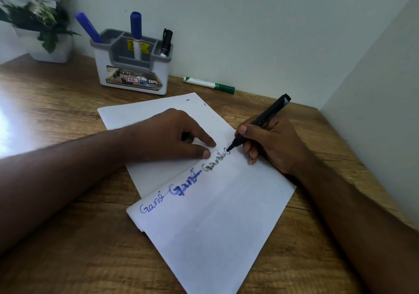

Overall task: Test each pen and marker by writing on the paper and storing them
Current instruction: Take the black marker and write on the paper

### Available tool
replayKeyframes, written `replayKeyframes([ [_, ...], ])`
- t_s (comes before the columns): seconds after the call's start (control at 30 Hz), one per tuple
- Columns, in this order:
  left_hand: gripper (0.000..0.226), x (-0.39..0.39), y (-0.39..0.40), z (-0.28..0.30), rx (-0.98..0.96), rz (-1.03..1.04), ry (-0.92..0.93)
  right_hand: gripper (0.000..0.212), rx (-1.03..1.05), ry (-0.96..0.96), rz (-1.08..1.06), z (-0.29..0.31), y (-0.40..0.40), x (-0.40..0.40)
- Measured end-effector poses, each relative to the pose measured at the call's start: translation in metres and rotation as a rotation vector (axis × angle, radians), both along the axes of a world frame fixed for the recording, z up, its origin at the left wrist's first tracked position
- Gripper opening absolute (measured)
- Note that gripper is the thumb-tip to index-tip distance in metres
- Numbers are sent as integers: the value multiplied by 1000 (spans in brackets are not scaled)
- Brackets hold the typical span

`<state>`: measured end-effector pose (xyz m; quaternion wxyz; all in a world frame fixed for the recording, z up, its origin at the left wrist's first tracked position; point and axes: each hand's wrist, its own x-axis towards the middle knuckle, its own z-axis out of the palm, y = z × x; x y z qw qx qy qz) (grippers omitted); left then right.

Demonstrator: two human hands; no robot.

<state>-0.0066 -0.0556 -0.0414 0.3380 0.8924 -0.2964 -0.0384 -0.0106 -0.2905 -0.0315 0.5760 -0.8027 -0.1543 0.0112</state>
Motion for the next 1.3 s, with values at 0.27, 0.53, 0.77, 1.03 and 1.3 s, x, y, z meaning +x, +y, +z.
replayKeyframes([
  [0.27, 29, 0, 0, 1, -9, -3, -14, 19, -14, -5, -45, 0, 0, 1],
  [0.53, 31, 0, 0, 2, 10, -12, -15, 18, 14, -3, -76, 0, 1, 1],
  [0.77, 30, 1, 0, 0, 16, -18, -27, 19, 4, 3, -120, 0, 2, 1],
  [1.03, 30, 0, 0, 0, 20, -15, -28, 22, 34, 1, -147, 0, 1, 1],
  [1.3, 28, 1, 1, -2, 12, -12, -19, 20, 31, 6, -145, -1, 1, 1],
])
